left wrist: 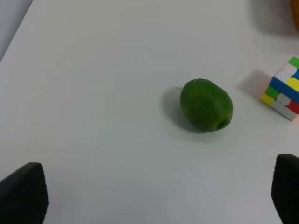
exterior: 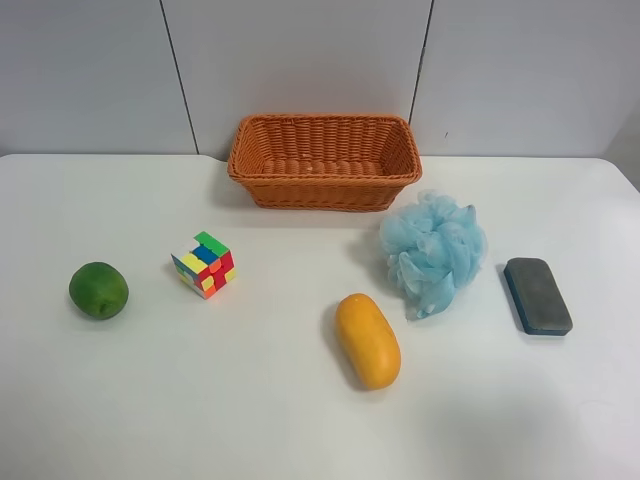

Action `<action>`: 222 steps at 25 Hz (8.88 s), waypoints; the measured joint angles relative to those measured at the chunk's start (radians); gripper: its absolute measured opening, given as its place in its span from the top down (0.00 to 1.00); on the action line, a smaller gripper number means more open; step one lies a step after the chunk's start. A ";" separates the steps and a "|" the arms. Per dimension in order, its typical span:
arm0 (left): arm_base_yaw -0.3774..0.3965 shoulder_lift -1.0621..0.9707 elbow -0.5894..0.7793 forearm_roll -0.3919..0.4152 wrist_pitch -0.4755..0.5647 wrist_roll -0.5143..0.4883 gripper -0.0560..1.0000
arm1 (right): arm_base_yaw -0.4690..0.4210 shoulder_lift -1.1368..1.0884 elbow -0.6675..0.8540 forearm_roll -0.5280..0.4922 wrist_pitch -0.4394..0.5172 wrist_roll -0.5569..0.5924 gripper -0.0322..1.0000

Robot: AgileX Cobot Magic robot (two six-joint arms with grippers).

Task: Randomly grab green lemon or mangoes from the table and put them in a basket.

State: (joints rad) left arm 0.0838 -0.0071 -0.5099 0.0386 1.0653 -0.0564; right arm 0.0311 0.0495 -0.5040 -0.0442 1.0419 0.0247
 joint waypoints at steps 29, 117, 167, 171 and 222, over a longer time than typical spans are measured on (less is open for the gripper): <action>0.000 0.000 0.000 0.000 0.000 0.000 0.05 | 0.584 1.372 -0.714 -0.014 -0.088 0.106 0.08; 0.000 0.000 0.000 0.000 -0.001 0.000 0.05 | 0.426 1.779 -0.925 -0.594 -0.525 0.744 0.37; 0.000 0.000 0.000 -0.001 -0.001 0.001 0.05 | 0.371 1.653 -0.996 -0.638 -0.279 0.456 0.01; 0.000 0.000 0.000 -0.001 -0.001 0.001 0.05 | 0.254 1.508 -0.996 -0.419 -0.138 0.177 0.01; 0.000 0.000 0.000 0.000 -0.001 0.000 0.05 | -0.084 -0.052 0.021 0.100 0.026 -0.089 0.01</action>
State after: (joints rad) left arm 0.0838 -0.0071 -0.5099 0.0385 1.0645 -0.0562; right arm -0.0529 -0.0026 -0.4834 0.0555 1.0676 -0.0646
